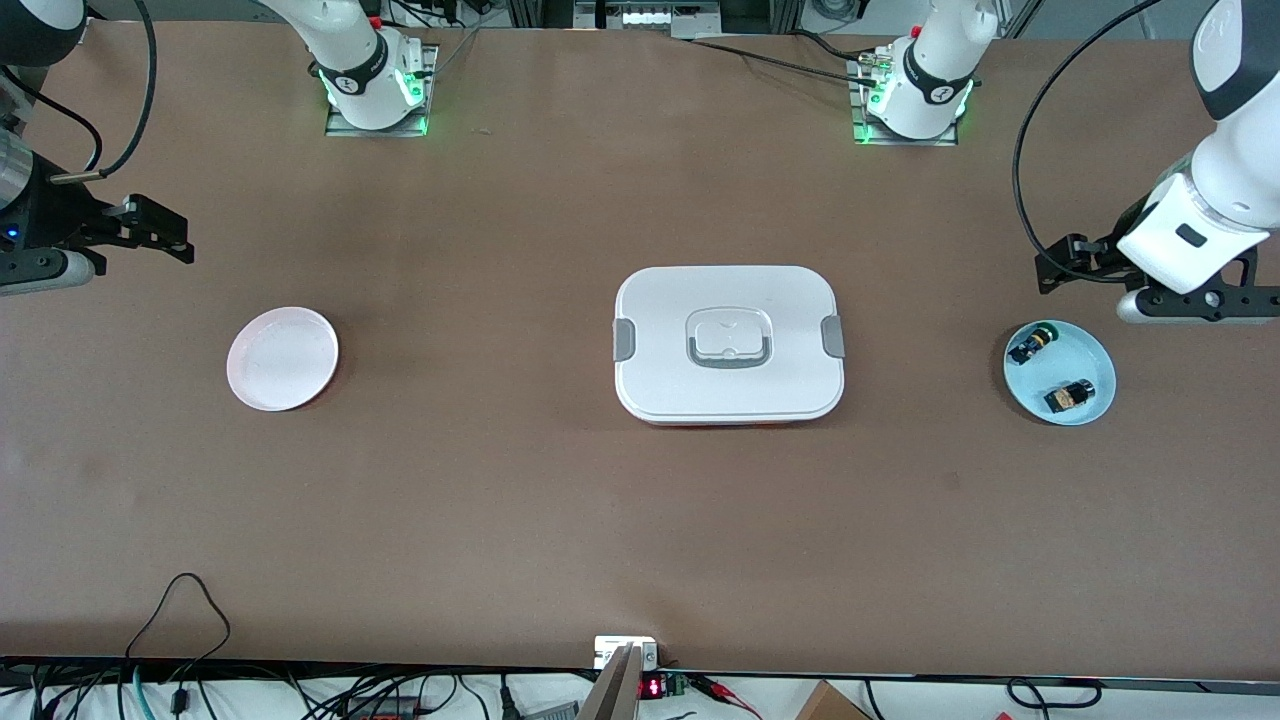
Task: Transfer orange switch to right arm and place
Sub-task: 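Move the left gripper over the light-blue dish of switches, then lower the left gripper and grasp an orange-black switch in the dish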
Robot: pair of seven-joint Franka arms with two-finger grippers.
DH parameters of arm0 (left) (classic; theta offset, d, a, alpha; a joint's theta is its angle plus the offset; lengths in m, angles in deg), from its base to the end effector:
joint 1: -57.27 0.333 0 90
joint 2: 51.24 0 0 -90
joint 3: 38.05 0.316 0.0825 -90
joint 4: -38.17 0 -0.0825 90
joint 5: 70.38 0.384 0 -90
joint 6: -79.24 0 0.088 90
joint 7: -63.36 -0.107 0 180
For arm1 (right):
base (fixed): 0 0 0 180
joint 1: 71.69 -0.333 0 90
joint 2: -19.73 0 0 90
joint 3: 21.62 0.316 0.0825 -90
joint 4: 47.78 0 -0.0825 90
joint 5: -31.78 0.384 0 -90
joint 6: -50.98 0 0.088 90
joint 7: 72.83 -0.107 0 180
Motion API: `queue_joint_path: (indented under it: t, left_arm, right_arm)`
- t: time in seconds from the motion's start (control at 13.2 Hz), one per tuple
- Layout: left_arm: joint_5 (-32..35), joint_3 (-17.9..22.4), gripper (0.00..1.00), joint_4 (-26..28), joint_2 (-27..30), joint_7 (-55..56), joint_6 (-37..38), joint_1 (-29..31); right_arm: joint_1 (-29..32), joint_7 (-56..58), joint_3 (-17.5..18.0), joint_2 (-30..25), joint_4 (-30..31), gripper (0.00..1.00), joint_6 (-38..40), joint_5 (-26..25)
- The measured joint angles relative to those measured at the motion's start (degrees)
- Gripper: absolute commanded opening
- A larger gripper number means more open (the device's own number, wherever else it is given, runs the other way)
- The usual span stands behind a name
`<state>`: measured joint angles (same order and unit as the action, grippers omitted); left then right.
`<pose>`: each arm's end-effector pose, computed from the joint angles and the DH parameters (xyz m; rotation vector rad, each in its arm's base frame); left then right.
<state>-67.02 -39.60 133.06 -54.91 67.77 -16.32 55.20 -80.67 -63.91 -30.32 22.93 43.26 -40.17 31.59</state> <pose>0.5761 -0.0303 0.5562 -3.0807 -0.0101 0.0743 0.5710 0.0047 0.5866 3.1226 0.2515 -0.0846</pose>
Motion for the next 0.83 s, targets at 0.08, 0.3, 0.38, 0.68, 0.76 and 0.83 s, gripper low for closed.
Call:
queue_joint_path:
  t: [0.08, 0.3, 0.38, 0.68, 0.76, 0.83]
  left_arm:
    - [0.00, 0.07, 1.00, -1.01, -0.87, 0.00, 0.09, 0.09]
    - [0.00, 0.20, 1.00, -2.11, -3.38, 0.00, 0.54, 0.32]
    - [0.00, 0.42, 1.00, -2.14, -4.48, 0.00, 0.83, 0.58]
    - [0.00, 0.86, 1.00, -2.17, -8.57, -0.12, 3.45, 5.33]
    - [0.00, 0.89, 1.00, -2.18, -9.62, -0.11, 3.46, 6.43]
    - [0.00, 0.97, 1.00, -2.18, -10.74, 0.28, 3.46, 7.32]
  right_arm:
    - [0.00, 0.00, 0.00, 0.00, 0.00, 1.00, 0.00, 0.00]
    - [0.00, 0.00, 0.00, 0.00, 0.00, 1.00, 0.00, 0.00]
    - [0.00, 0.00, 0.00, 0.00, 0.00, 1.00, 0.00, 0.00]
    - [-0.02, 0.00, 0.00, -0.01, -0.02, 1.00, 0.00, 0.00]
    - [-0.03, 0.00, 0.02, -0.01, -0.02, 1.00, 0.00, 0.00]
    - [-0.05, 0.00, 0.03, -0.01, -0.02, 1.00, 0.00, 0.00]
